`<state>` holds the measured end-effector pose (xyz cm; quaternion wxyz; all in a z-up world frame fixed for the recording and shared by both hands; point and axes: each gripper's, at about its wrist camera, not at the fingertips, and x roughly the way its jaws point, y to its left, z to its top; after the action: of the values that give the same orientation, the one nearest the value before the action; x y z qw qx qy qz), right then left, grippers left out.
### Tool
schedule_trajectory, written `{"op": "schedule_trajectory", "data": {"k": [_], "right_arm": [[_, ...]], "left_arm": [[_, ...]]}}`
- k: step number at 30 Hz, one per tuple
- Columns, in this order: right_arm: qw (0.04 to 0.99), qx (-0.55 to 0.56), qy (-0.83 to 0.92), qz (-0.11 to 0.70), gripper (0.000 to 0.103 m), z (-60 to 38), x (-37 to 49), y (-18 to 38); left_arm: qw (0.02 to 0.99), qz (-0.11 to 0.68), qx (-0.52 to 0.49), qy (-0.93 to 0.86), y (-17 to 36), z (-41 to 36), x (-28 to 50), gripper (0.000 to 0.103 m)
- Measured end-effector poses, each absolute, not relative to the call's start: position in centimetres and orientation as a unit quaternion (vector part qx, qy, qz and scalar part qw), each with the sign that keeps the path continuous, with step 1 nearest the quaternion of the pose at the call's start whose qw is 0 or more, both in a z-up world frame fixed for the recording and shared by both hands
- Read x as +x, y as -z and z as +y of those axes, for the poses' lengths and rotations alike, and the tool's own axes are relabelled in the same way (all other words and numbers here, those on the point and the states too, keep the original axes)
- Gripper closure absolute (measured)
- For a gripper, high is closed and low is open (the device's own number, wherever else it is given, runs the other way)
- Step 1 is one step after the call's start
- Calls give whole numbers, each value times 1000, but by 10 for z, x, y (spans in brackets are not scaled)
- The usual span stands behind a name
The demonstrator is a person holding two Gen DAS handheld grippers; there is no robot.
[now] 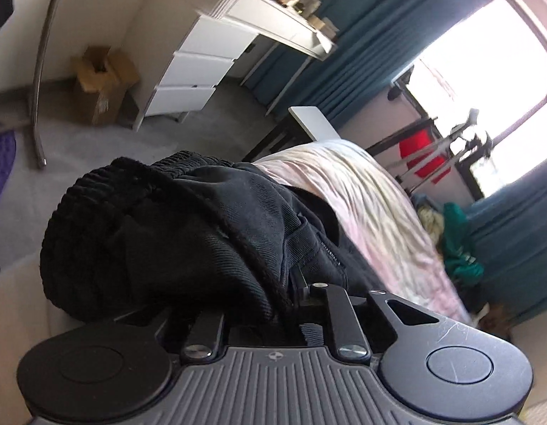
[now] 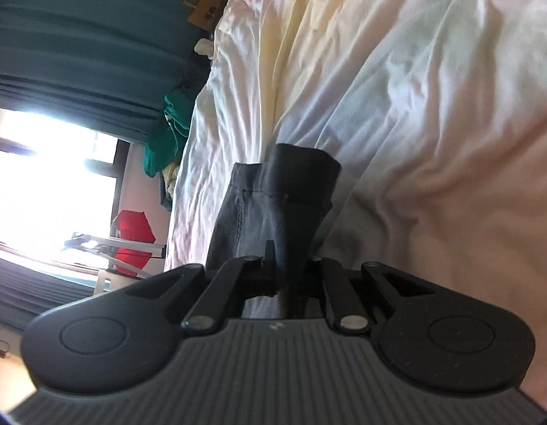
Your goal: Fold clothes
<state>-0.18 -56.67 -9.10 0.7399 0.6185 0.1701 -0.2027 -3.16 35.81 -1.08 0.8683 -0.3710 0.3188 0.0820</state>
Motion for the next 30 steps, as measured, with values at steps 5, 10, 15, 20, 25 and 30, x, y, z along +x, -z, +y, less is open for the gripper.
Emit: {"op": "schedule_trajectory", "data": {"k": [5, 10, 15, 20, 25, 30], "right_arm": [[724, 637, 189, 187, 55, -558, 4, 102], [717, 658, 154, 170, 43, -552, 13, 120], [751, 632, 117, 150, 45, -550, 31, 125], [783, 590, 124, 149, 67, -547, 48, 124], [776, 593, 153, 149, 91, -548, 45, 126], [797, 575, 143, 121, 93, -543, 39, 102]], "left_arm": [[881, 356, -309, -53, 9, 341, -31, 48], [906, 358, -217, -61, -6, 331, -56, 28], [932, 331, -128, -72, -26, 310, -99, 23], [948, 301, -82, -60, -47, 276, -114, 23], [958, 272, -93, -20, -55, 229, -90, 19], [956, 281, -74, 28, -32, 159, -40, 17]]}}
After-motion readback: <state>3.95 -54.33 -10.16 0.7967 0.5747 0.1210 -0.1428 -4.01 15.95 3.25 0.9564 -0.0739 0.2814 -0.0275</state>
